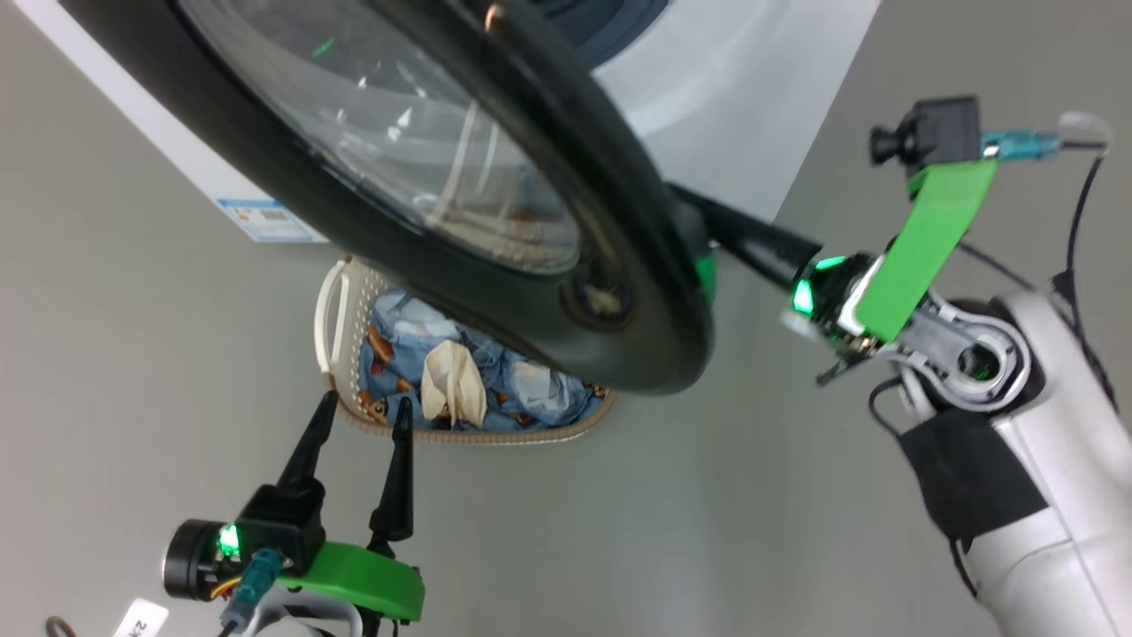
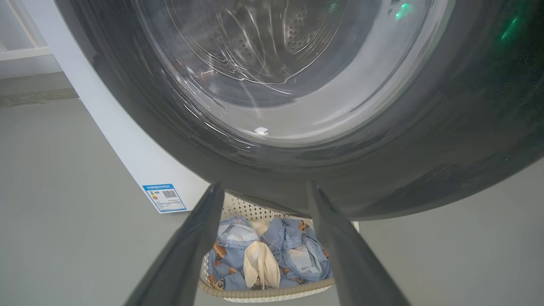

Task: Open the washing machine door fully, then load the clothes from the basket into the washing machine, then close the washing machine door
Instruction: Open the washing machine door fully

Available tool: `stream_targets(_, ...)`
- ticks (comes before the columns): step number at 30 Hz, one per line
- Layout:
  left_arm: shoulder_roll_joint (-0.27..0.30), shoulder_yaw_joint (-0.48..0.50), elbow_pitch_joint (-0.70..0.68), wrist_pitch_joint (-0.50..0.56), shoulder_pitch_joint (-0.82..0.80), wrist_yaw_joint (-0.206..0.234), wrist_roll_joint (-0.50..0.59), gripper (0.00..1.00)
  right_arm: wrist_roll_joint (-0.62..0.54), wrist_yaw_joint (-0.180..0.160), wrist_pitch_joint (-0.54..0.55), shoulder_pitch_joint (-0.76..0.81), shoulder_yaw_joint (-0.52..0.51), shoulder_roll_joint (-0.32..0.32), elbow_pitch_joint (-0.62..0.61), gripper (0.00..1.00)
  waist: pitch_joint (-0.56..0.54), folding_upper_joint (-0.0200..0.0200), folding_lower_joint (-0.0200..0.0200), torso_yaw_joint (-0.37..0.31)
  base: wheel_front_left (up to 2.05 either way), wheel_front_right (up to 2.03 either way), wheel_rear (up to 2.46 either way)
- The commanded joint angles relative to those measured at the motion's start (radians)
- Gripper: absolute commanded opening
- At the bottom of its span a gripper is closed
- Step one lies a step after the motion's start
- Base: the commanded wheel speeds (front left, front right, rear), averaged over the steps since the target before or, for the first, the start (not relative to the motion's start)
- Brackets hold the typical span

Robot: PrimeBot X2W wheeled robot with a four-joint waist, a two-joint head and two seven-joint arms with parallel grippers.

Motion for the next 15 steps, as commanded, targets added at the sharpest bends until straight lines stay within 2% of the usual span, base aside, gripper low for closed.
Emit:
stream_targets(1, 0.017, 0.039, -0.018, -0.006, 0.009, -0.003, -0.006, 1.0, -0.006, 0.002, -0.01, 0.029, 0.024, 0.024, -0.04, 0.0, -0.03, 0.0, 0.0, -0.017, 0.0, 0.0, 0.0)
stream_targets(15, 0.017, 0.039, -0.025, -0.006, 0.028, -0.008, -0.032, 1.0, -0.029, 0.002, -0.071, 0.124, 0.152, 0.059, -0.103, 0.0, -0.081, 0.0, 0.0, -0.012, 0.0, 0.0, 0.0)
